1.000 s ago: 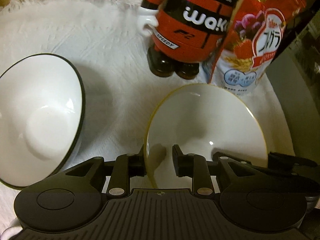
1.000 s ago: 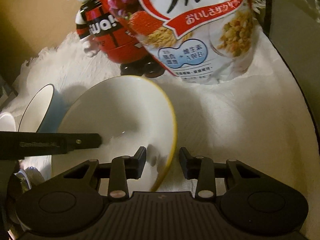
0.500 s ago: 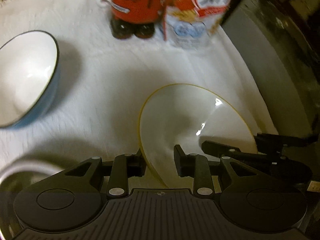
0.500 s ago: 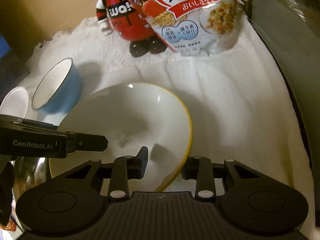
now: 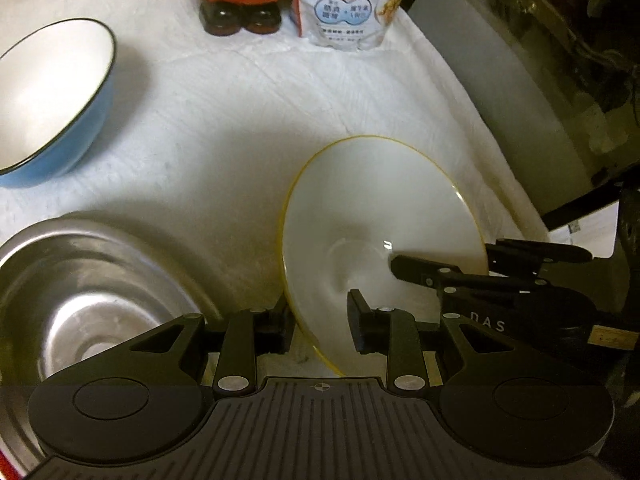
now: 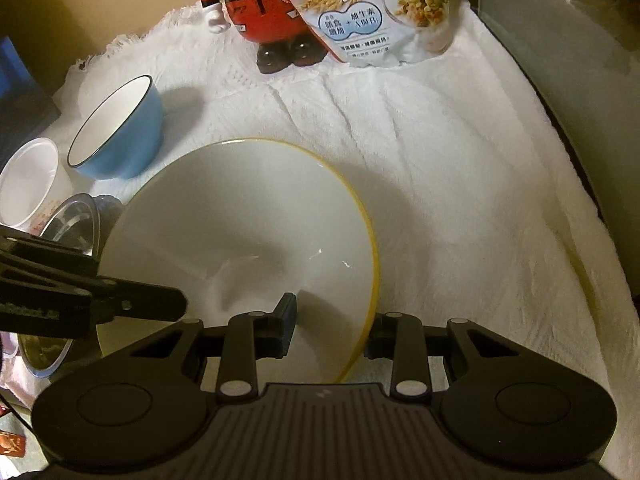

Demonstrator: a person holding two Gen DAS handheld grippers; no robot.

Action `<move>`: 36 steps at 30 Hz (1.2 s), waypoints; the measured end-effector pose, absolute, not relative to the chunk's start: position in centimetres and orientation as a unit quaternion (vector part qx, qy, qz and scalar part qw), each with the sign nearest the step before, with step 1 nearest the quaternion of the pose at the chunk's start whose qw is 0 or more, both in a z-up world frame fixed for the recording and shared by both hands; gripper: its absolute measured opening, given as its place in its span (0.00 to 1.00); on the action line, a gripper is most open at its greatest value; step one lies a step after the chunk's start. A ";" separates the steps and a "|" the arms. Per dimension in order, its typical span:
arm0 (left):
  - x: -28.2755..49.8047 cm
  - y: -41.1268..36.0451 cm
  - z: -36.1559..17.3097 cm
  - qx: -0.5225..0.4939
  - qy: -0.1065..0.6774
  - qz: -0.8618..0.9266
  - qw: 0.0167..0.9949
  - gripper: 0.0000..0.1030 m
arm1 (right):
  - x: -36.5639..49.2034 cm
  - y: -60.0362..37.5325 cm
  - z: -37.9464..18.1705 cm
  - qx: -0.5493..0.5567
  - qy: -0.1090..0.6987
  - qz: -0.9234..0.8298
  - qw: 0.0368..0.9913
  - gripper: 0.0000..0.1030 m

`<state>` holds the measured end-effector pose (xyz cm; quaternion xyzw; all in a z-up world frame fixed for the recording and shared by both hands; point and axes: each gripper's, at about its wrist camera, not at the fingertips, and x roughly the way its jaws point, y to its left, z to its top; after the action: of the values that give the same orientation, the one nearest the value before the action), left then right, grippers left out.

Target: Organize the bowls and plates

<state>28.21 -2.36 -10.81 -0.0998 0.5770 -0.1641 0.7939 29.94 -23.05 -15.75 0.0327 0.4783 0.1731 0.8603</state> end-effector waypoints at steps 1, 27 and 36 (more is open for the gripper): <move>28.1 -2.2 -10.7 -0.102 0.576 -0.164 0.795 0.29 | 29.8 -23.0 -15.7 0.031 0.477 0.171 0.862 0.31; 27.5 2.7 -5.4 -0.150 0.507 -0.168 0.832 0.25 | 29.6 -22.7 -10.9 -0.014 0.434 0.124 0.892 0.31; 27.8 8.5 -3.7 -0.201 0.434 -0.112 0.871 0.25 | 30.0 -18.9 -6.3 -0.051 0.362 0.132 0.922 0.49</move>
<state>27.82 8.45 -3.73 -0.2006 0.4345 -0.1121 0.8709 30.00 -18.93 -6.28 -0.0514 0.3616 0.1318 0.9215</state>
